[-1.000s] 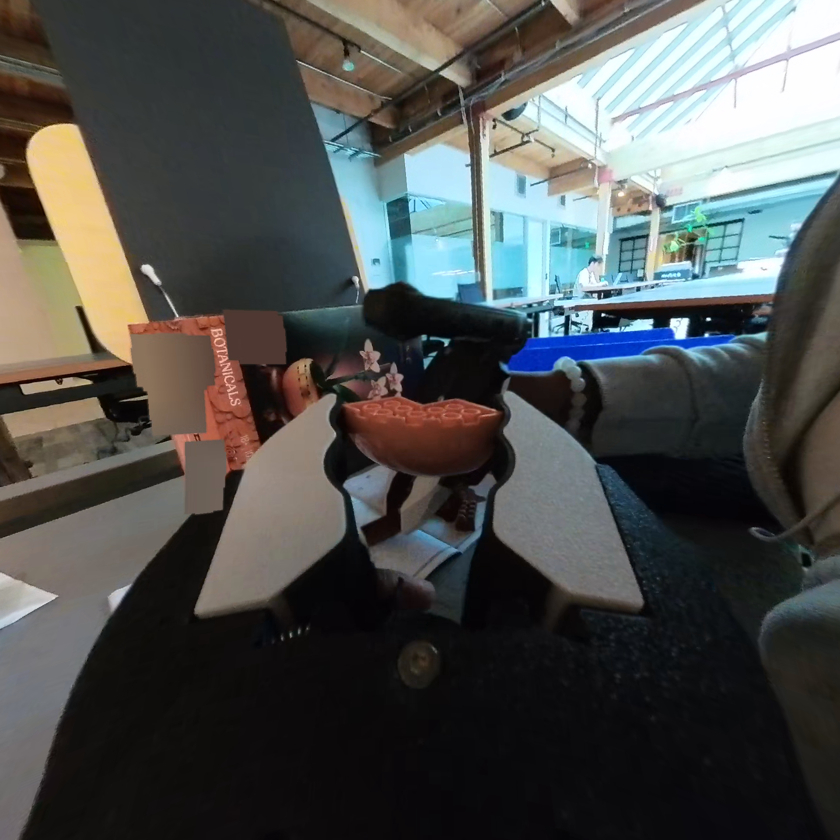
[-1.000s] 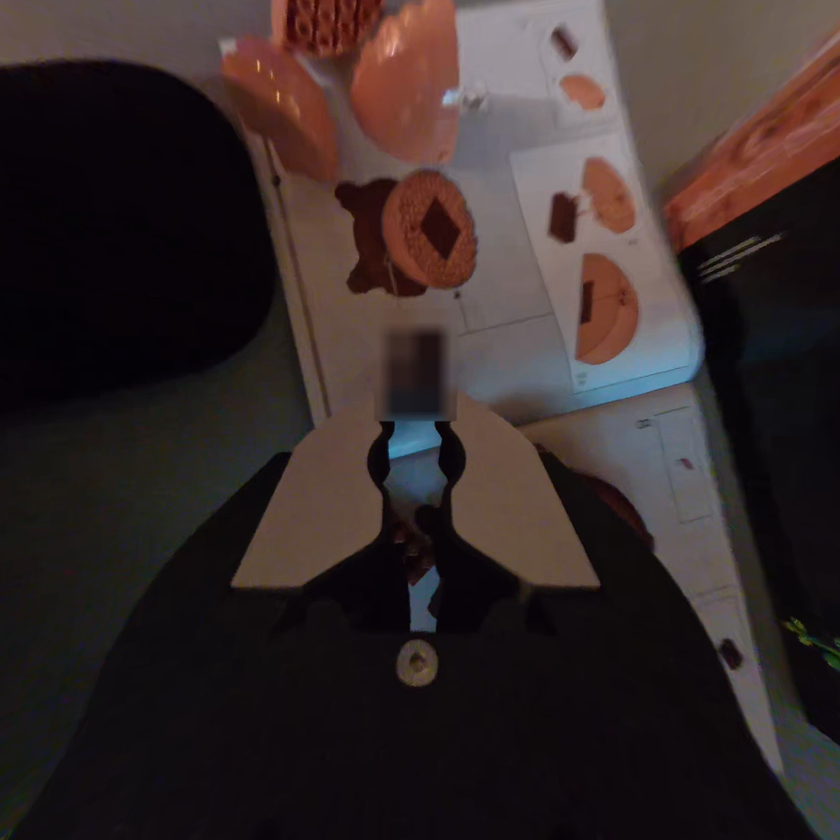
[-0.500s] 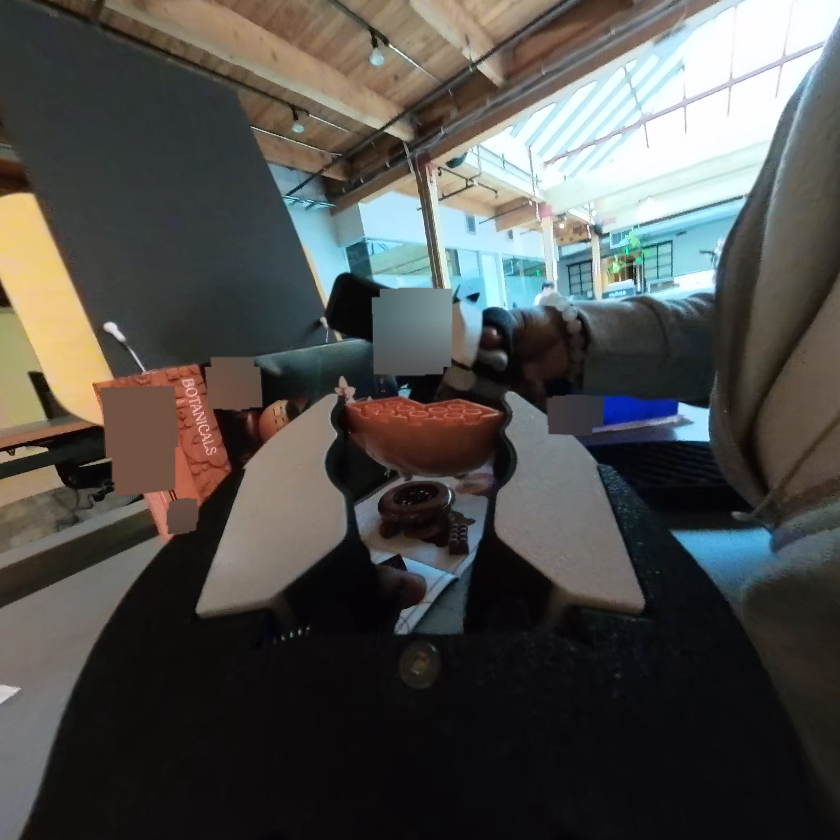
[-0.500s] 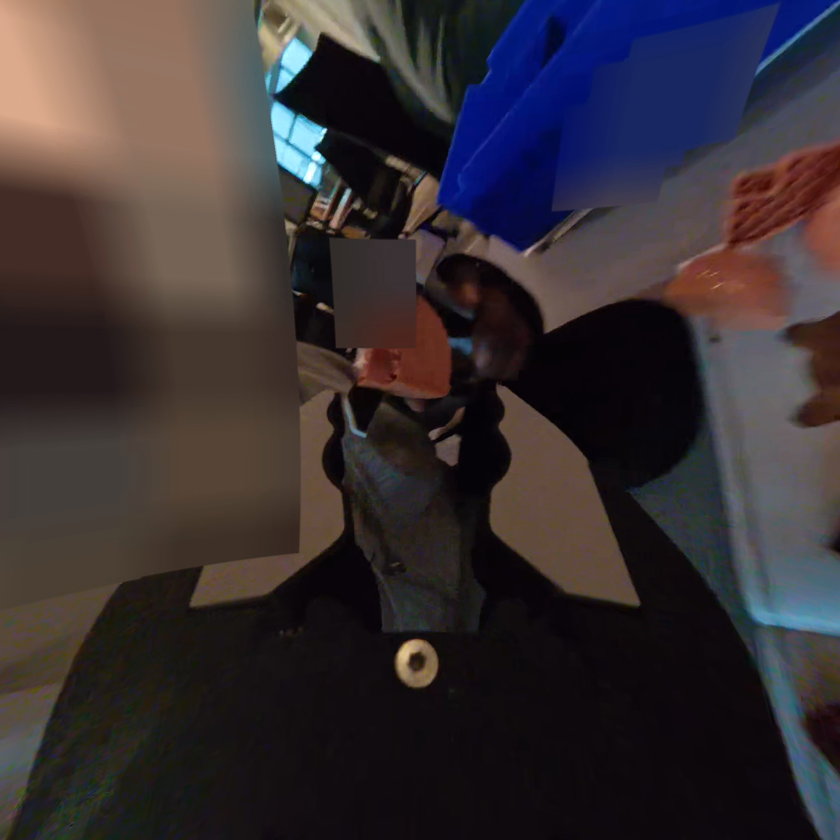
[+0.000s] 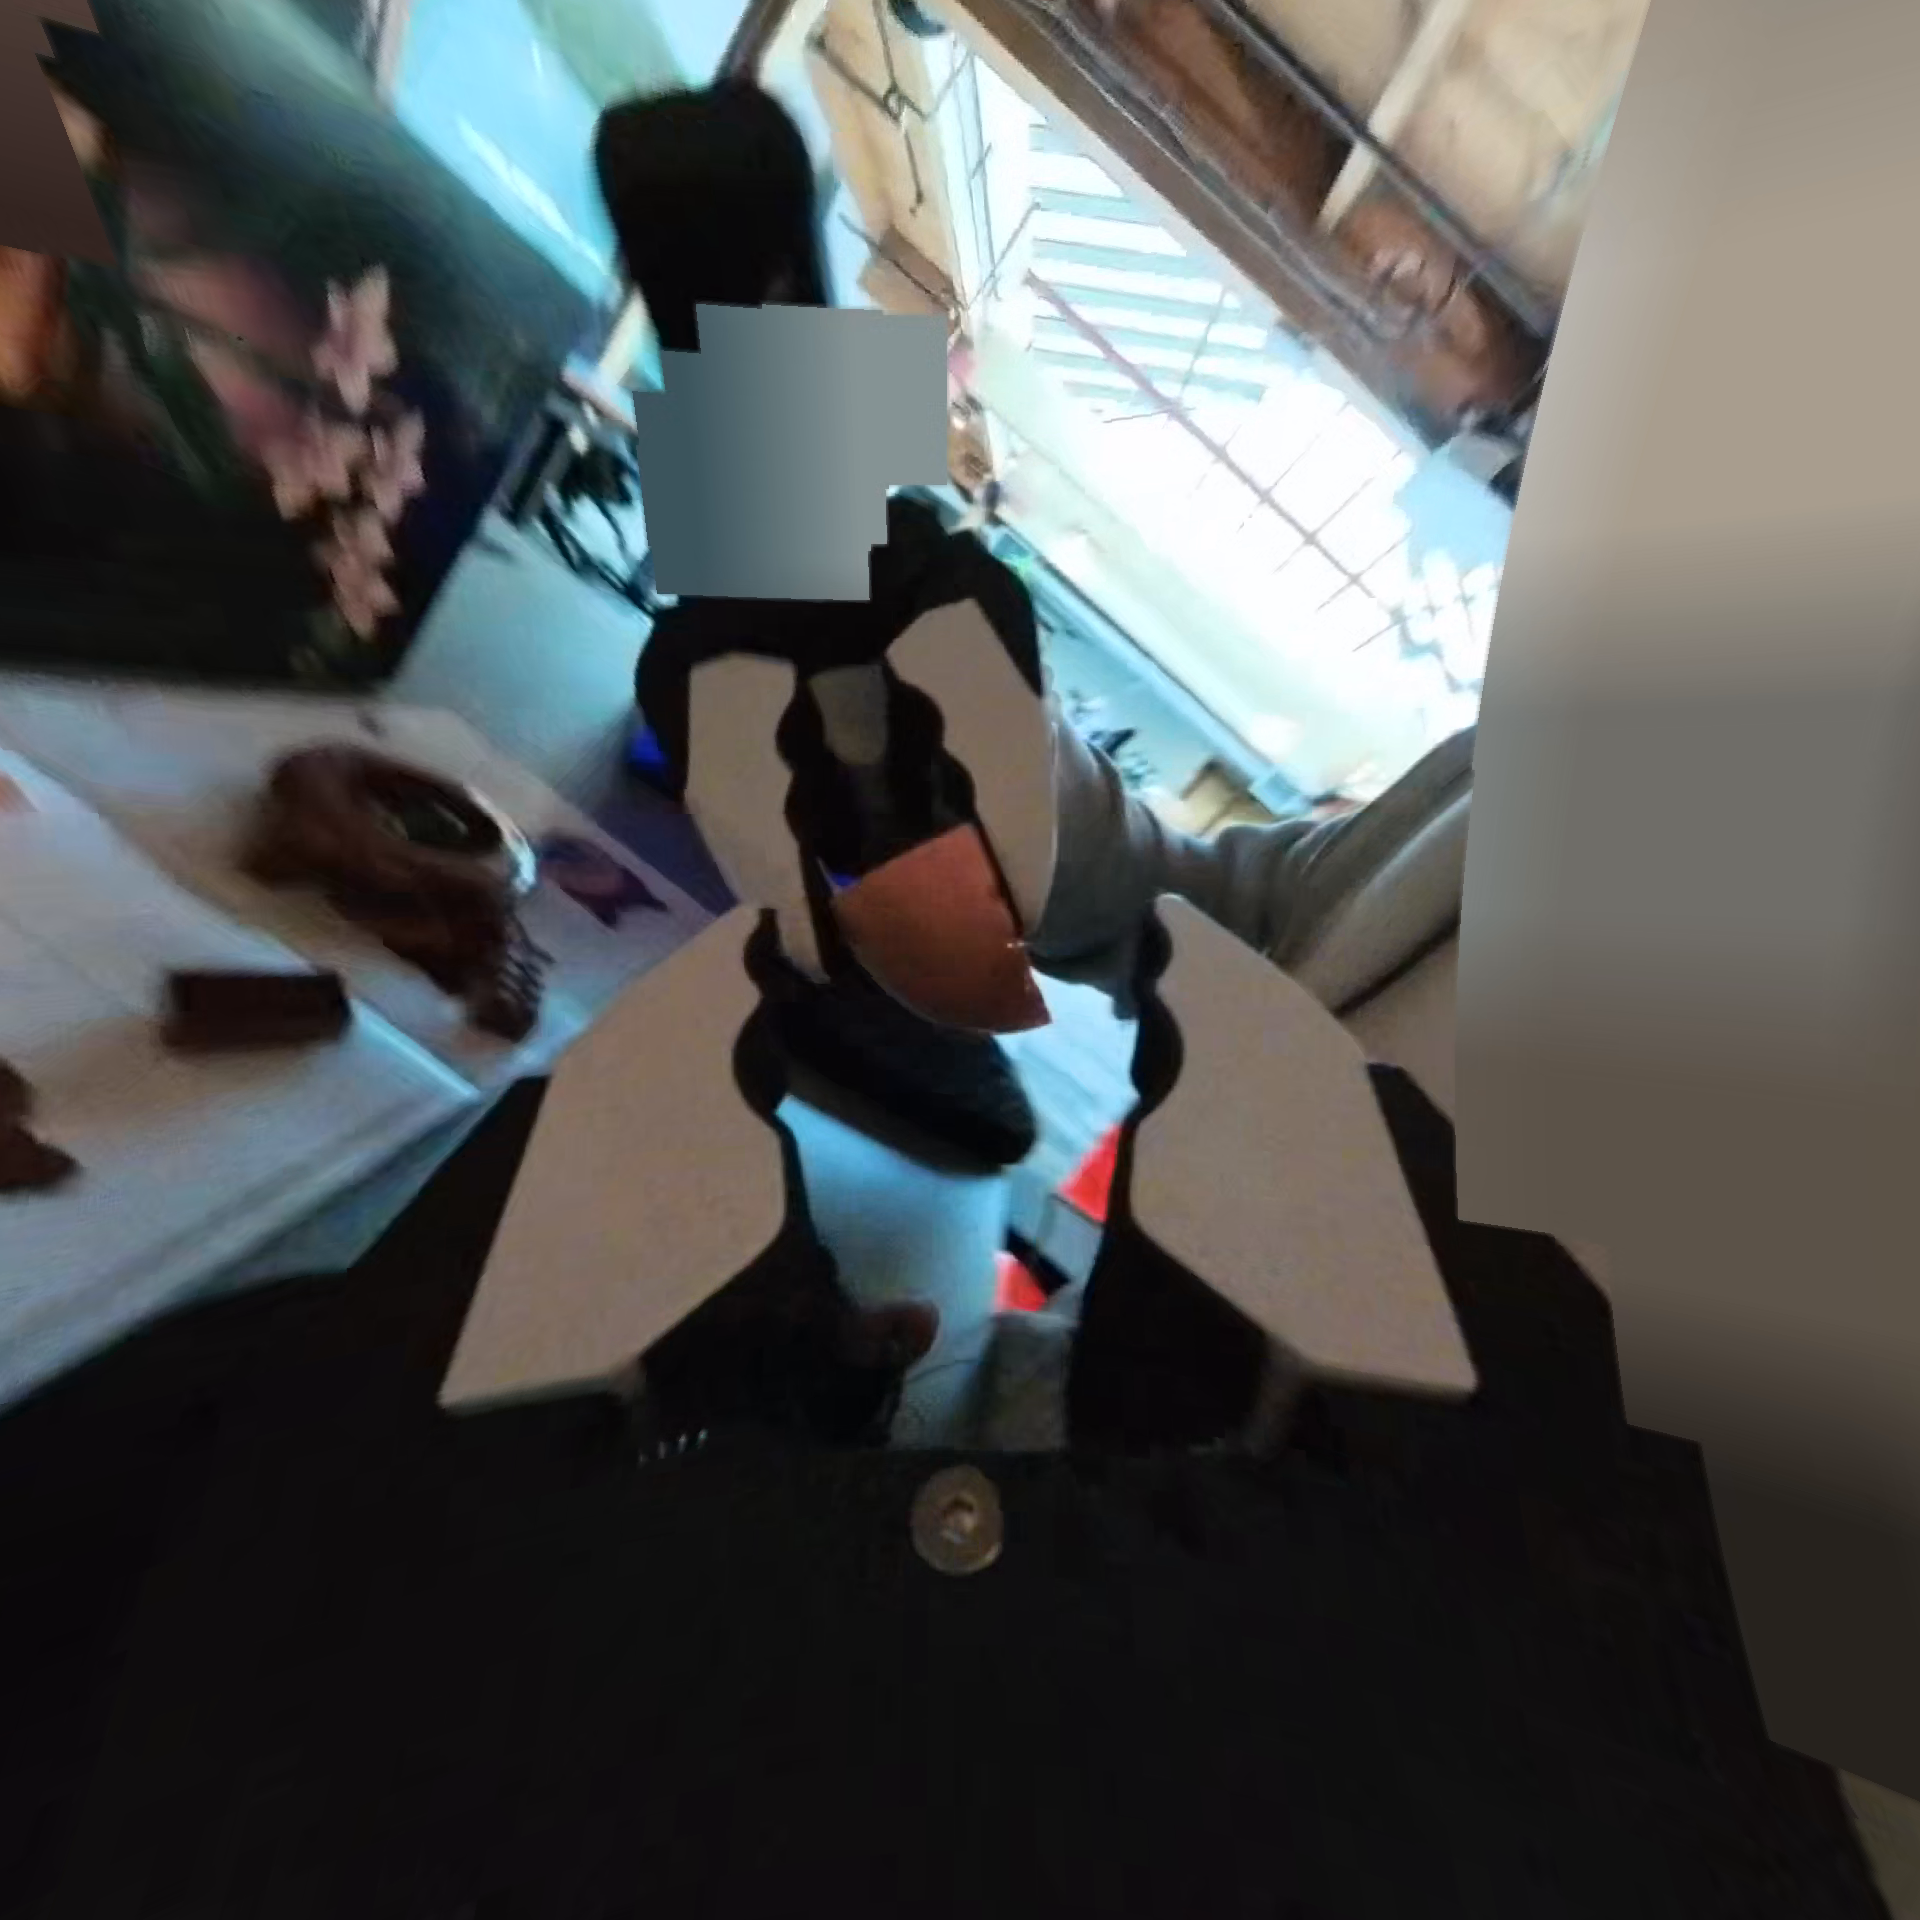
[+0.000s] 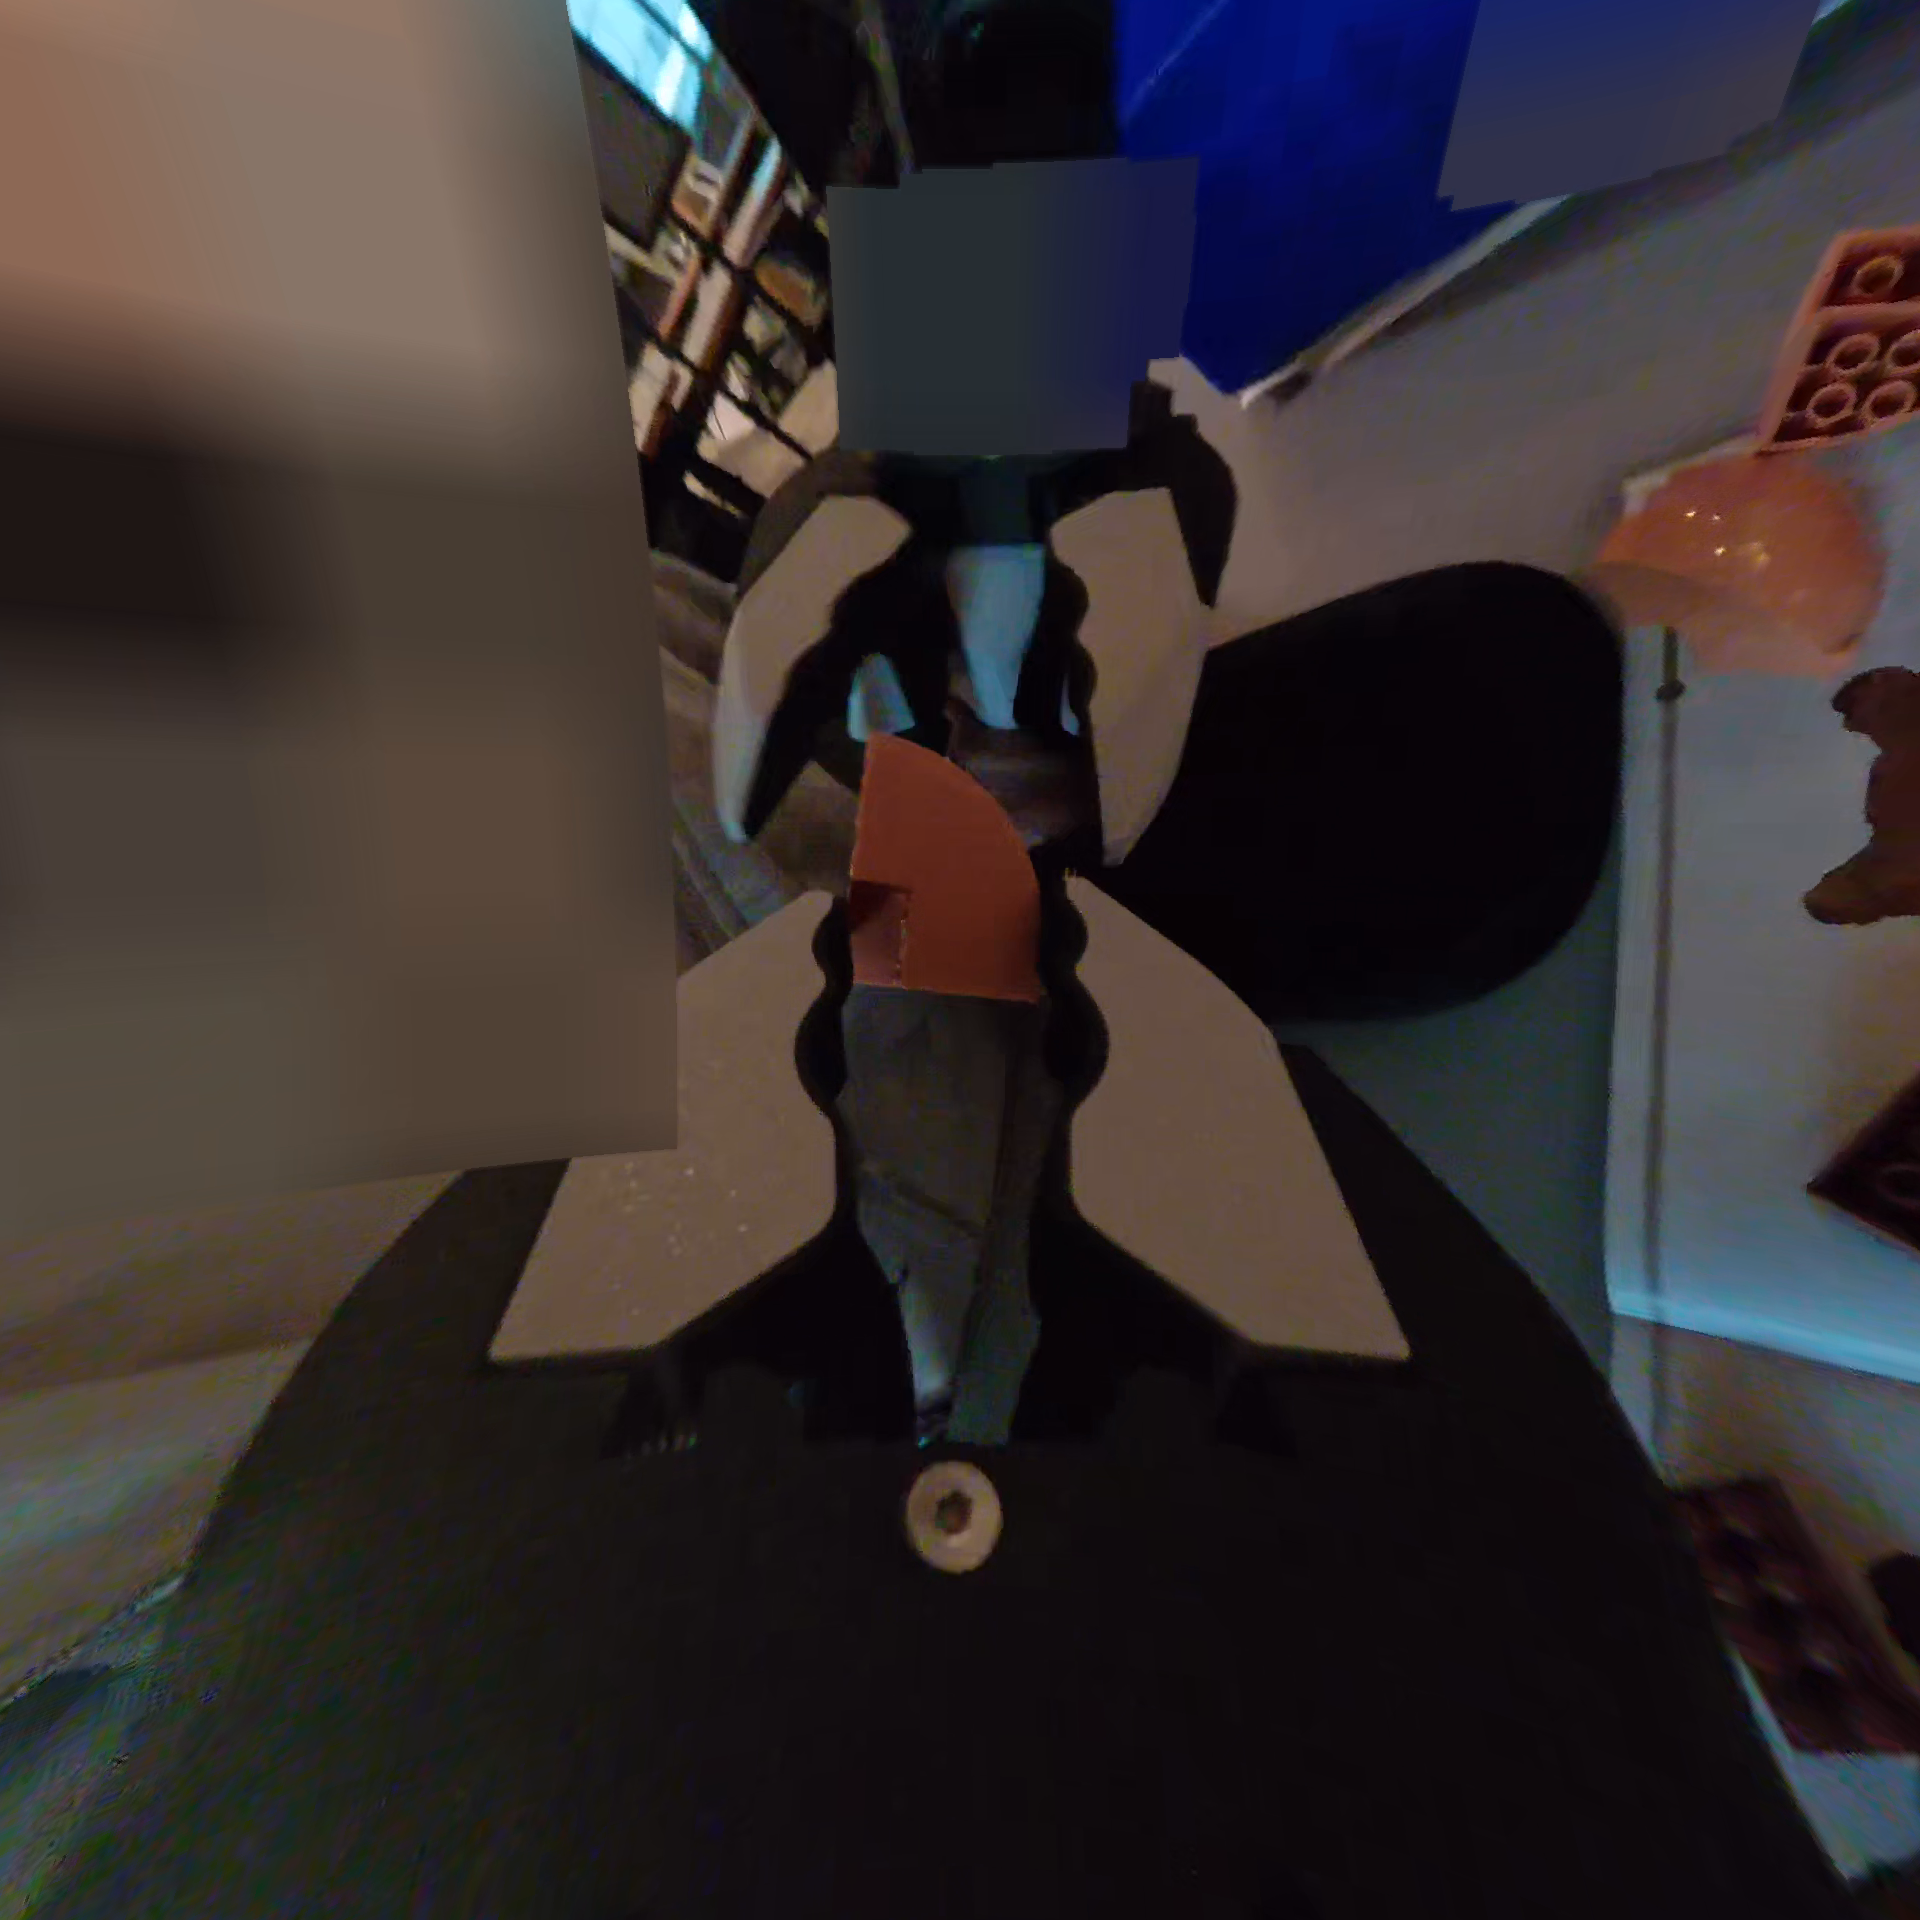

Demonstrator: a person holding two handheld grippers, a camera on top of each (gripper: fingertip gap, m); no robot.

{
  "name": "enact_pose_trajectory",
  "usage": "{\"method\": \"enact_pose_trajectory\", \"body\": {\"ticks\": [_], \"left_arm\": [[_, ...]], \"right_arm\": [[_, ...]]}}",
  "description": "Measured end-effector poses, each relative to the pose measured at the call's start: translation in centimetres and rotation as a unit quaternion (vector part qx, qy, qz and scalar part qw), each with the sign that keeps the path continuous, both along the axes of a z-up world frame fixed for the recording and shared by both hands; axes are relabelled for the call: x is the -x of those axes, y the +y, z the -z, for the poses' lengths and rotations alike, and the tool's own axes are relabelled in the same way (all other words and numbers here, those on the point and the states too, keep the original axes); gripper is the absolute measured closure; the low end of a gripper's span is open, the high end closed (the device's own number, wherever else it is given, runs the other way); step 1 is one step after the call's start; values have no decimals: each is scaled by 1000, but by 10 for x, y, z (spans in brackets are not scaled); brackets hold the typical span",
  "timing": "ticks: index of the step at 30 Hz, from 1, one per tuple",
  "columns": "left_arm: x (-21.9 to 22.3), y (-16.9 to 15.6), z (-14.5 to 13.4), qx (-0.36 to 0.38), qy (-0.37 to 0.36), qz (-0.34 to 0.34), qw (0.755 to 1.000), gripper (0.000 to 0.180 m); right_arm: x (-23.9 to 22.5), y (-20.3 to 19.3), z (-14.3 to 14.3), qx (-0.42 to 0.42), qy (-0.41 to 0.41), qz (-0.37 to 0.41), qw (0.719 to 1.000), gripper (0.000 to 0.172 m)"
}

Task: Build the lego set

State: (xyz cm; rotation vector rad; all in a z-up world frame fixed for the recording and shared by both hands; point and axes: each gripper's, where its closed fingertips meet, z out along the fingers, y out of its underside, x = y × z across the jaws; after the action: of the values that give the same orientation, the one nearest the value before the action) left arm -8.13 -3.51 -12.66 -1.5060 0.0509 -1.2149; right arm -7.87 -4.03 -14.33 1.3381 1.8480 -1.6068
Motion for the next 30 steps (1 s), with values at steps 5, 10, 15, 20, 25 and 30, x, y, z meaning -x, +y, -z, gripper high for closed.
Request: {"method": "enact_pose_trajectory", "body": {"ticks": [5,10,15,20,25,30], "left_arm": [[-19,-2,12,72,6,58,996,138],[-16,3,15,85,-26,42,995,151],[-8,3,20,94,-40,21,995,153],[10,4,25,129,-89,1,988,154],[26,-11,50,229,-73,-4,971,153],[22,-31,77,318,-74,-2,945,153]], "right_arm": [[-2,-1,1,-60,-3,-31,998,138],[5,3,2,-53,0,-1,999,138],[14,20,-8,-18,53,61,997,131],[10,47,5,-220,262,92,935,133],[4,110,33,-484,318,190,793,161],[17,103,88,-461,142,160,861,132]]}}
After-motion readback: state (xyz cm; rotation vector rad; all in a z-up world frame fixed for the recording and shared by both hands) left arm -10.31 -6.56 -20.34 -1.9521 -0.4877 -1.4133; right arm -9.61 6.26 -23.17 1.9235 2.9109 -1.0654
